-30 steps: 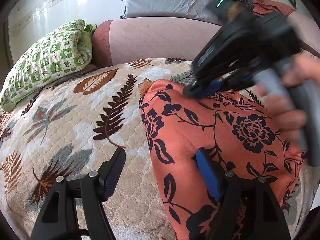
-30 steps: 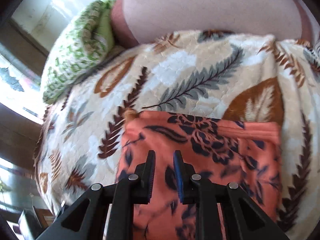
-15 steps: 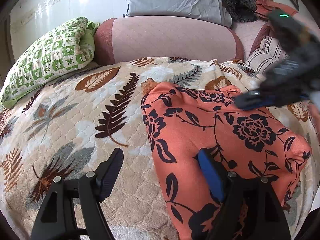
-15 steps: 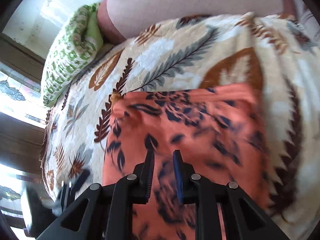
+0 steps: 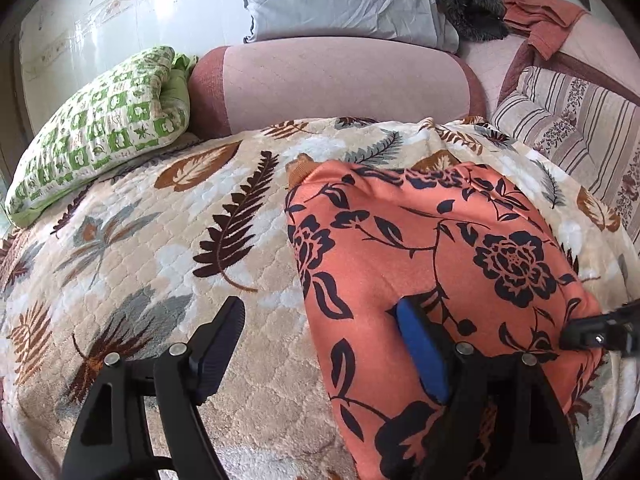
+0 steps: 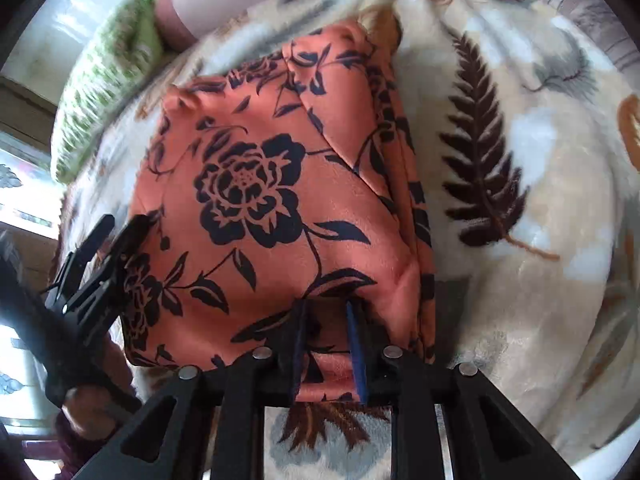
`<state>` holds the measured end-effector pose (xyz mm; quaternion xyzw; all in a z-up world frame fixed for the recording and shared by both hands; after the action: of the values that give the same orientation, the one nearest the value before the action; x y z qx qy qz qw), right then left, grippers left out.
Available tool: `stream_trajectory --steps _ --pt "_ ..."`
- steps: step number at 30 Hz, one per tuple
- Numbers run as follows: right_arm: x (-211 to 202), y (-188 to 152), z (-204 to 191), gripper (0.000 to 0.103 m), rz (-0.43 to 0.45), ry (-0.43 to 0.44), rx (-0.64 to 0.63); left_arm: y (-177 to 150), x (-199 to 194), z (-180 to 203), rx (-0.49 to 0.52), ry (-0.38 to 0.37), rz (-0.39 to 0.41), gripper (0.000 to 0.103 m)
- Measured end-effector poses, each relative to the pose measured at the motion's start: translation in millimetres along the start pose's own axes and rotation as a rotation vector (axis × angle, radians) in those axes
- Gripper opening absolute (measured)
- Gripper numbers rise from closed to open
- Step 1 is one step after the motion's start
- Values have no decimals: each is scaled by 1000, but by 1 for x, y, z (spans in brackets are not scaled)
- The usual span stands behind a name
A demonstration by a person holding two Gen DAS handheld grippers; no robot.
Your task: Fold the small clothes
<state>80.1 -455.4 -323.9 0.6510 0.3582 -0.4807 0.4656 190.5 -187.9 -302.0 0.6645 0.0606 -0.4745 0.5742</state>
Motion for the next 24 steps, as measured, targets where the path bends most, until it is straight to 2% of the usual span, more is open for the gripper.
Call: stream_trajectory --steps 5,7,15,16,18,19,21,24 --pt "-10 5 10 24 -52 31 42 1 -1 -1 -10 -2 -1 79" --pt "-19 6 13 24 -40 51 62 1 -1 -1 -4 0 -1 79" --pt "-71 15 28 25 162 107 109 8 -7 -3 -20 0 10 79" --pt "-76 18 30 32 183 108 119 10 -8 -4 -25 -2 16 79" --pt "-86 22 33 57 232 129 139 12 -12 -6 -34 -3 26 79" --pt "-91 23 34 75 268 146 156 13 -14 -6 -36 -4 31 79" --pt "-96 25 33 76 309 165 178 15 -17 -9 -40 -3 39 79" --pt "-98 26 29 76 318 182 195 17 -19 -13 -57 -4 43 79"
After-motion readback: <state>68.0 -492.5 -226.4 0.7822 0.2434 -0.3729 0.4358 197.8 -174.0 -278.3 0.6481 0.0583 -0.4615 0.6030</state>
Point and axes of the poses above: each gripper's, at about its wrist camera, not at the fingertips, and x roughly the way its jaws point, z to its right, y to its top, the point moved 2 cm from there along x, roughly the way its jaws point, and after that the axes turned 13 degrees about -y, right-handed, at the moved point
